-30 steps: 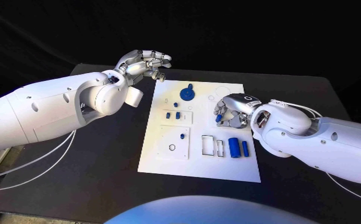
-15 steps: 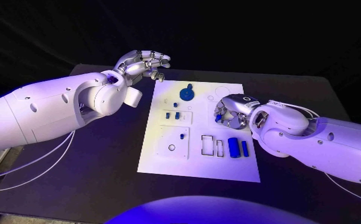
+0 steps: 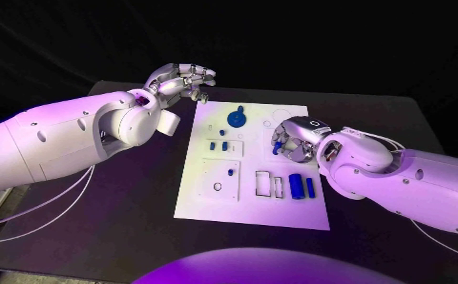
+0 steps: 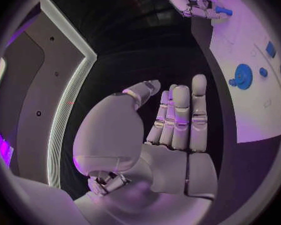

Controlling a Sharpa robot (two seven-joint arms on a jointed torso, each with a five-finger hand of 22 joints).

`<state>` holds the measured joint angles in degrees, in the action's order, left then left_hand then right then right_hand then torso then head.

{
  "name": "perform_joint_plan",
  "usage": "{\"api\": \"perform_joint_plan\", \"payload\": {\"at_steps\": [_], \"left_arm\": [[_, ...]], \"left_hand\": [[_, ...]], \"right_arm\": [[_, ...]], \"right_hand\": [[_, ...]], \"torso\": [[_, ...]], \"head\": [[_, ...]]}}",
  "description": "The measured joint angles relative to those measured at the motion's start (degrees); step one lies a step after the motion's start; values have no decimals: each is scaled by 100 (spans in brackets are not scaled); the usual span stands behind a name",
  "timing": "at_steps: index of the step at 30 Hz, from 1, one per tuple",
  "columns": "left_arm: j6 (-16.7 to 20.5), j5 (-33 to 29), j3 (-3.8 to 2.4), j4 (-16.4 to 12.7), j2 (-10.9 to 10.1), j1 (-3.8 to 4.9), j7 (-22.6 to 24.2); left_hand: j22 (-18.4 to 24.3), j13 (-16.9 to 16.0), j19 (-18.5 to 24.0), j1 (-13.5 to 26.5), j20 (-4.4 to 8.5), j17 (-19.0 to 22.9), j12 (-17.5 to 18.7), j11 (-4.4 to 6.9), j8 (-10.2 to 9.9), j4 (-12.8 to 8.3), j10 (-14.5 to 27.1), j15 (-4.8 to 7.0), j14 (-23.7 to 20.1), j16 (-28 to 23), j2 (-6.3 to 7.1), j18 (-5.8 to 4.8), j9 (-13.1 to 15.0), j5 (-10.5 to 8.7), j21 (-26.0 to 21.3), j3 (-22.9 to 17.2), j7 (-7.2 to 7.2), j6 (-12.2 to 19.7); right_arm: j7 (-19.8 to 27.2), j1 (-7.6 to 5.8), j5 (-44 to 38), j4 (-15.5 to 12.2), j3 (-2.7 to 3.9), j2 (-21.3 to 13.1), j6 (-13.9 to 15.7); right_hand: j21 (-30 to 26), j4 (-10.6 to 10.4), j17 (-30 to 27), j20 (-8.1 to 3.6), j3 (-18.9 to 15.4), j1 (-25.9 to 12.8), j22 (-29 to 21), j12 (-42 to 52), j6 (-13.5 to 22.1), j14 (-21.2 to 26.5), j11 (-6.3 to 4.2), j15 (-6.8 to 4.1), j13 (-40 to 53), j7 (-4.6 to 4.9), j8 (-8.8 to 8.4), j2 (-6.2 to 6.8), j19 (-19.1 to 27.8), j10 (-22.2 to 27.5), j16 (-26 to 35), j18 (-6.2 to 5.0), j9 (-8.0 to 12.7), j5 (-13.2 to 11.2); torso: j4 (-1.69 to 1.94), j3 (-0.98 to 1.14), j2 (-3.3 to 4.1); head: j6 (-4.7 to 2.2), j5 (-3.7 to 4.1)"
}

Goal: Assemble the parts on the task board

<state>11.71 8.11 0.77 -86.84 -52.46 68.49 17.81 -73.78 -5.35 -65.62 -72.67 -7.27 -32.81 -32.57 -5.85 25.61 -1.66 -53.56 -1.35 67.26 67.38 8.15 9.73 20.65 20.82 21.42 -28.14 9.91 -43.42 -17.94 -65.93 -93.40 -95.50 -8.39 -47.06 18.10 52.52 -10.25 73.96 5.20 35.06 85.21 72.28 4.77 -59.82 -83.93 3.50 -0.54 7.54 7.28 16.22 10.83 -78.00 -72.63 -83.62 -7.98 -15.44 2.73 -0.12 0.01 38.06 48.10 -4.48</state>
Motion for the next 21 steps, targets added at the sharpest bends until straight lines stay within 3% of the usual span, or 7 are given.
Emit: {"api": "perform_joint_plan", "payload": {"at_steps": [9,17,21], "left_arm": [[0,0,0,1,3,0,-1],[2,-4,0,7,15,0,-1],[2,-5,0,12,21,0,-1]], "left_hand": [[6,0,0,0,0,1,0,0,0,0,0,0,0,0,0,0,0,0,0,0,0,0],[15,5,0,30,0,1,0,0,0,24,0,0,0,0,-30,-1,-1,-20,0,24,21,21],[16,5,0,30,0,1,0,0,0,24,0,0,0,0,-30,0,-1,-20,0,24,21,21]], "right_arm": [[0,-59,-15,-233,19,-136,265],[-19,-272,258,-712,68,-342,309],[-27,-316,414,-955,75,-341,307]], "right_hand": [[0,91,0,1,91,-109,15,-40,0,0,-32,0,5,-1,0,-11,1,-47,0,0,-1,15],[0,125,12,1,124,-222,24,-62,8,0,-31,0,18,-7,65,11,2,-51,-20,-1,-1,16],[0,125,12,2,124,-267,24,-62,10,0,-30,0,18,-8,65,27,2,-52,-20,0,-1,16]], "torso": [[-2,-1,-5],[-1,0,-6],[-3,1,-4]], "head": [[-16,-4],[-28,-41],[-24,-70]]}}
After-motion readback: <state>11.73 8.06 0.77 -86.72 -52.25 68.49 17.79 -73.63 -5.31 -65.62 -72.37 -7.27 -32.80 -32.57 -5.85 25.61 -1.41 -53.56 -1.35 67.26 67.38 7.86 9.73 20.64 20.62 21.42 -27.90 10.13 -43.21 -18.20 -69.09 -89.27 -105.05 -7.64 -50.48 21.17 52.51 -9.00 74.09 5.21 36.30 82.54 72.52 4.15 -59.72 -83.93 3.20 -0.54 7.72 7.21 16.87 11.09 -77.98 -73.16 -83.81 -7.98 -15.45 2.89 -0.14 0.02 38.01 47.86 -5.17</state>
